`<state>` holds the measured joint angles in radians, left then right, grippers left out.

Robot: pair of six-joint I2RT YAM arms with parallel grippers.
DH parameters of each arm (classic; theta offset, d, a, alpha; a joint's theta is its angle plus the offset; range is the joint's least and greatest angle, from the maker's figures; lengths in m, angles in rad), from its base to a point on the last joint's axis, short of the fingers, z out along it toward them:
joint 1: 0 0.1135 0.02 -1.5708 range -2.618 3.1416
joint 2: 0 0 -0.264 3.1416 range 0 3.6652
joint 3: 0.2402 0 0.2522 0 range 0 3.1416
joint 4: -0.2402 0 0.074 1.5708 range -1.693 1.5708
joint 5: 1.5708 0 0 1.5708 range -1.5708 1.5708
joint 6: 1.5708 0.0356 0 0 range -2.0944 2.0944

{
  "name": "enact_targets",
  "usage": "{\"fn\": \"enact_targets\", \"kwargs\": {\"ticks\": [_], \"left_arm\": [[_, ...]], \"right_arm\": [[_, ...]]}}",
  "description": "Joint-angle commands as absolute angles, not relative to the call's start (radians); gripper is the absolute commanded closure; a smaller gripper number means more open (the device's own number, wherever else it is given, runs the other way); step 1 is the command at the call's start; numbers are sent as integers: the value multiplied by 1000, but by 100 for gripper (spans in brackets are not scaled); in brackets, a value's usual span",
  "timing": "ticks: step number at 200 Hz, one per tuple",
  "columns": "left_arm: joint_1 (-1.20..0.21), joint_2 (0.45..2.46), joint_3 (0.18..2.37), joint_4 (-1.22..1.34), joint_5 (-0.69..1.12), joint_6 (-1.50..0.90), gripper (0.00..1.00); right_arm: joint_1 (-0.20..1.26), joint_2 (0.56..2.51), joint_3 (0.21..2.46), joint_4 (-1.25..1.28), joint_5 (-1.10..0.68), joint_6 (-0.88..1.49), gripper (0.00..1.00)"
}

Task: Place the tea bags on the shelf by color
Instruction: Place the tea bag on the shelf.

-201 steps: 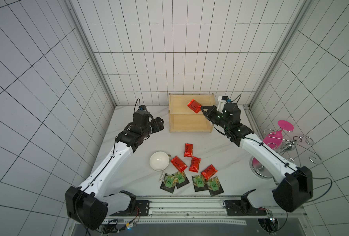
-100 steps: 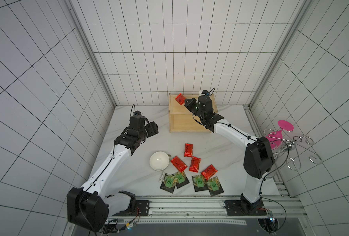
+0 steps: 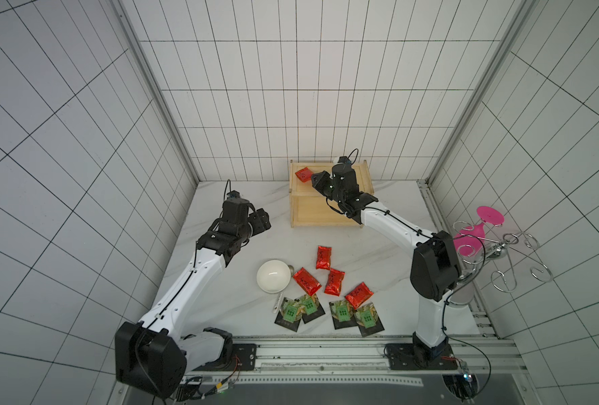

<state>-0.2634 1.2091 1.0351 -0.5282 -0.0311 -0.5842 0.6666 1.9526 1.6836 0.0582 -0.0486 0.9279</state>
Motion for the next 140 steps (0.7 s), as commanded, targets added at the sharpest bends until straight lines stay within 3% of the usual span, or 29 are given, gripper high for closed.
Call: {"fn": "enact_targets", "kwargs": {"ticks": [1,63,140], "left_arm": [[-256,1196,1055,-515,-47,-595,18],[-256,1256,1104,-527,21,-621,17],[-259,1321,1111,-461,170,-673,21]], "right_arm": [[650,1957,1742,-35,-137,875,74],[650,1901,1820,-256,-237,749,62],[630,1911,1856,-317,-242,612,61]]}}
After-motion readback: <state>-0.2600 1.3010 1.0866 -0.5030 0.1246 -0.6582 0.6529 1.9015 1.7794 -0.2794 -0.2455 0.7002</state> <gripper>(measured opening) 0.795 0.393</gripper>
